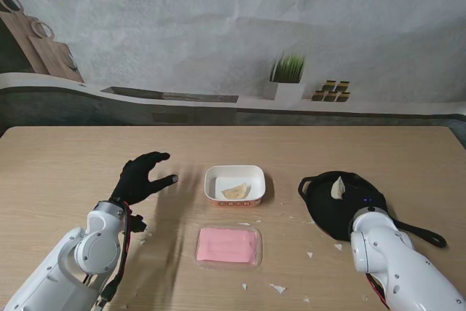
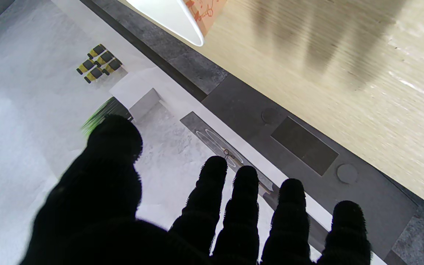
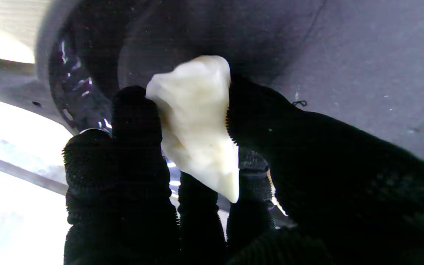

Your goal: Load dumplings into a food container

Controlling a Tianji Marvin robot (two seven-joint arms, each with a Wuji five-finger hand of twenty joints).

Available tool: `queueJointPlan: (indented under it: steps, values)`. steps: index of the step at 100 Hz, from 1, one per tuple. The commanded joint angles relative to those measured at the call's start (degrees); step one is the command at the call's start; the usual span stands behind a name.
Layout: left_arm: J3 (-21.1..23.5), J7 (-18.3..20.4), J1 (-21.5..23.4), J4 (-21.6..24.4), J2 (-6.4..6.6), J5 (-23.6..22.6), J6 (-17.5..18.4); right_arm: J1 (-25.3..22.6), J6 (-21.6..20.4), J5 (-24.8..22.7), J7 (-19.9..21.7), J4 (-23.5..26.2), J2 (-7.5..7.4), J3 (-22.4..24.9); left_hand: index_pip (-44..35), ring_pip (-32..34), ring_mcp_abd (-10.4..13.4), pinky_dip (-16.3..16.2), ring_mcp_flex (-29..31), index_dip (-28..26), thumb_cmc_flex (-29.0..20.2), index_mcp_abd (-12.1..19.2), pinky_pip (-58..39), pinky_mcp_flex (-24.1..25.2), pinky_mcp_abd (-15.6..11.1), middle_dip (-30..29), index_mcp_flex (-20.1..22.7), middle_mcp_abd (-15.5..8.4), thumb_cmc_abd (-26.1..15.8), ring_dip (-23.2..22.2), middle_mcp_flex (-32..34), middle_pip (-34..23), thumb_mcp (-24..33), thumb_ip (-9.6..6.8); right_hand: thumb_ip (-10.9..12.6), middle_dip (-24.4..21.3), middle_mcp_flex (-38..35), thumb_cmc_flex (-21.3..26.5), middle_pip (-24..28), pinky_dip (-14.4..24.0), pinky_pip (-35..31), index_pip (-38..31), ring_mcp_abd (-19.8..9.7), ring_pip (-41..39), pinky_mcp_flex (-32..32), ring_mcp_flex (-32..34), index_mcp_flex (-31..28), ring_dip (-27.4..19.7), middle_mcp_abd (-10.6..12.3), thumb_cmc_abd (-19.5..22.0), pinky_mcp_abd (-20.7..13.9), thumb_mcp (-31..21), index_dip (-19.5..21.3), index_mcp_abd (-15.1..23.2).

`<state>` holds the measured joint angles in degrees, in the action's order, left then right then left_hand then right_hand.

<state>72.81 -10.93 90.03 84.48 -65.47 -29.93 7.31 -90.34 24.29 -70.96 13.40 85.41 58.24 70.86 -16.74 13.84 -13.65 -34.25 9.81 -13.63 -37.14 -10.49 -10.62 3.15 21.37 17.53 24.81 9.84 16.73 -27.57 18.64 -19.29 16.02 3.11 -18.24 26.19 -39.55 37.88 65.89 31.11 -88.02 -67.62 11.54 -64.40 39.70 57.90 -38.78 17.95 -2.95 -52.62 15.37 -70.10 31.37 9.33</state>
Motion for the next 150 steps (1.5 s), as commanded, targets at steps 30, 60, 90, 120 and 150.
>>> queueJointPlan:
  steps: [30, 60, 90, 120, 150]
  values:
    - [0.1, 0.6, 0.1, 0.2, -0.18, 0.1, -0.3, -2.2, -6.2, 0.2, -9.7, -0.8, 1.16, 3.3, -0.6, 1.8, -0.7, -0.3, 0.9, -0.5, -0.5, -1.6, 2.5, -0.4, -0.7, 0.1, 2.4, 1.7, 1.4, -1.2, 1.4, -0.4, 2.1, -1.78, 1.3, 0.8, -11.0, 12.5, 2.6, -1.5, 1.5, 0.4, -2.0, -3.4, 4.1, 10.1, -12.6, 1.4, 3.0, -4.3, -2.6, -10.2, 0.7, 2.3]
    - [0.0, 0.6, -0.1, 0.0, -0.21, 0.5, 0.0, -4.9, -10.7, 3.1, -12.7, 5.3, 2.03, 9.2, -0.1, 2.4, -0.7, 0.1, 0.8, -0.1, -0.1, -2.2, 2.6, -0.7, -1.0, 0.1, 2.8, 1.7, 1.5, -1.1, 1.5, -0.5, 2.8, -1.63, 0.9, 1.3, -11.9, 12.9, 1.9, -1.4, 1.6, 0.8, -1.4, -3.3, 4.3, 10.7, -13.0, 2.2, 2.5, -5.2, -2.3, -10.8, 1.2, 1.6]
    - [0.0, 0.4, -0.3, -0.2, -0.27, 0.6, 0.4, -3.8, -14.7, 9.8, -10.7, 11.9, 2.70, 9.9, 0.0, 2.6, -0.7, 0.4, 0.7, 0.0, 0.2, -2.4, 2.6, -0.9, -1.1, 0.0, 2.9, 1.7, 1.5, -0.9, 1.5, -0.5, 3.2, -1.54, 0.9, 1.8, -12.2, 13.3, 1.4, -2.0, 1.4, 1.2, -0.8, -3.1, 4.3, 10.8, -13.4, 2.4, 1.9, -5.5, -1.6, -10.9, 1.5, 0.8]
    - [1.0, 0.2, 0.7, 0.9, -0.33, 0.9, 0.9, 5.7, -11.8, 16.7, -4.4, 14.5, 2.85, -0.6, 0.1, 2.6, -0.7, 0.5, 0.6, 0.1, 0.3, -2.5, 2.5, -1.0, -1.1, 0.0, 3.0, 1.7, 1.3, -0.8, 1.5, -0.5, 3.2, -1.49, 0.9, 2.4, -11.7, 13.2, 1.3, -1.7, 1.2, 1.3, -1.0, -3.3, 3.7, 10.4, -12.9, 2.8, 1.9, -4.7, -2.1, -10.7, 2.1, 1.0]
    - [2.2, -0.2, 1.8, 1.9, -0.36, 0.9, 1.3, 19.8, -2.4, 27.8, -6.1, 8.7, 5.06, -18.4, 0.2, 2.5, -0.6, 0.6, 0.6, 0.1, 0.3, -2.5, 2.5, -1.0, -1.1, 0.0, 3.1, 1.6, 1.3, -0.7, 1.6, -0.4, 3.2, -1.48, 1.0, 2.7, -11.4, 13.4, 1.3, -1.7, 1.2, 1.2, -0.9, -3.4, 3.3, 10.1, -12.5, 2.8, 1.8, -4.3, -2.2, -10.4, 2.6, 0.8]
